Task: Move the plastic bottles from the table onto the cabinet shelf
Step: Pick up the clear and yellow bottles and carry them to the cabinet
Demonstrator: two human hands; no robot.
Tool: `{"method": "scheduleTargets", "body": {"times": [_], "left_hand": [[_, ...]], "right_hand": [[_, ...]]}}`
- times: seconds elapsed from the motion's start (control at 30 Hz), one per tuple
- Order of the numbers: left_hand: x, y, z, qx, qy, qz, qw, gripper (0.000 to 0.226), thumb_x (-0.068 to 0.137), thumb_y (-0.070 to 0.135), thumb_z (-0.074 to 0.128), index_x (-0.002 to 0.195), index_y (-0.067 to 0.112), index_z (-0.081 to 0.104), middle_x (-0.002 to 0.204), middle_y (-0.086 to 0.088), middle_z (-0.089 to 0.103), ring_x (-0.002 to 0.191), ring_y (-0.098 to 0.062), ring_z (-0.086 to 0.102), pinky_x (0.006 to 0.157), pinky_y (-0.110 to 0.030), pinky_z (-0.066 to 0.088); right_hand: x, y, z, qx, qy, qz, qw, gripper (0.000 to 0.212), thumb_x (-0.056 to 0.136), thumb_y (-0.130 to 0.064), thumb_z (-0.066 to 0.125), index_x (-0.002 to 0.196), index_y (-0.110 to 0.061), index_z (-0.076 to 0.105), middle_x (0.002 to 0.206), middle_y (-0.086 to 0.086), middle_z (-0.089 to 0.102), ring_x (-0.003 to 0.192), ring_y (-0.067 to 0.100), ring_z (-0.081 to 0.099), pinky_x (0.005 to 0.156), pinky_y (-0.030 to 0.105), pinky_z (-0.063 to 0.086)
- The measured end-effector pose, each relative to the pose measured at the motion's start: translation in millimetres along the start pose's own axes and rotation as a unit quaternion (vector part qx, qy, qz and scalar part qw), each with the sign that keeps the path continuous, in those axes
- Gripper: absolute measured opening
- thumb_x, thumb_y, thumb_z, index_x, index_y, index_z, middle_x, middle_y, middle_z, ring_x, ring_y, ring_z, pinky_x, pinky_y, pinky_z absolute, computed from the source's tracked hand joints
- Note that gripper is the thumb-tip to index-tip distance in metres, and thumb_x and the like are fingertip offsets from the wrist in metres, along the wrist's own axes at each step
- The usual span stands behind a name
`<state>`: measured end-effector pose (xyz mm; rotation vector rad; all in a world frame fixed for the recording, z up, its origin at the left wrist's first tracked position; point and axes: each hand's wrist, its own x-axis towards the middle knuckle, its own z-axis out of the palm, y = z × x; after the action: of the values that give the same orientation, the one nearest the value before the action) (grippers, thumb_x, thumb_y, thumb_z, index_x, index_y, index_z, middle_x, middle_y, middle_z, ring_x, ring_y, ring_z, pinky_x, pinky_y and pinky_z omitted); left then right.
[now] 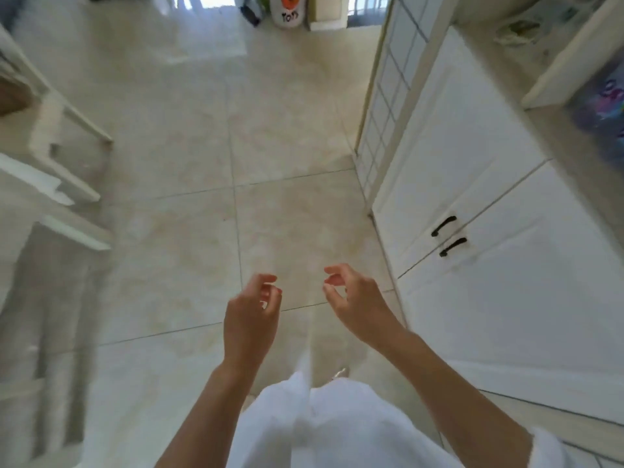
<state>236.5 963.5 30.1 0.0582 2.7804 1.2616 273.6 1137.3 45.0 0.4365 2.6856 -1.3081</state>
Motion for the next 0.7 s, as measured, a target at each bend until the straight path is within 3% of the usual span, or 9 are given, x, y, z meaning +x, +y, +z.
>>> {"method": "scheduleTargets", "body": {"times": [0.2,0.53,0.7], "left_hand": [[-29.9,-89.0,-92.5,0.021,0.064,-0.083,0.994,0.01,0.089,0.016,0.061,0.096,0.019,0.068,0.075,0.007,0.071,0.07,-0.009,0.068,0.069,-0.032,0.057],[-93.8,-232.0,-241.0,0.033,0.175,-0.232,0.956,0.011,0.091,0.018,0.061,0.1,0.018,0.067,0.082,0.002,0.072,0.075,-0.012,0.068,0.066,-0.022,0.051],[-115.5,-280.7,-280.7,-0.008,0.226,-0.314,0.922,0.01,0.091,0.022,0.058,0.097,0.025,0.065,0.083,0.006,0.071,0.078,-0.011,0.067,0.071,-0.033,0.056]], "right_hand": [[5.9,-77.0,94.8,-0.049,-0.127,-0.081,0.987,0.031,0.093,-0.023,0.055,0.122,-0.014,0.056,0.108,-0.001,0.067,0.102,0.011,0.062,0.09,0.021,0.045],[-11.6,-198.1,265.0,-0.114,-0.26,-0.184,0.941,0.029,0.094,-0.025,0.055,0.122,-0.019,0.056,0.11,-0.004,0.066,0.105,0.012,0.06,0.083,0.019,0.038],[-17.0,-243.8,329.9,-0.138,-0.328,-0.233,0.905,0.028,0.094,-0.025,0.054,0.122,-0.019,0.056,0.113,-0.003,0.065,0.107,0.011,0.059,0.089,0.021,0.041]]}}
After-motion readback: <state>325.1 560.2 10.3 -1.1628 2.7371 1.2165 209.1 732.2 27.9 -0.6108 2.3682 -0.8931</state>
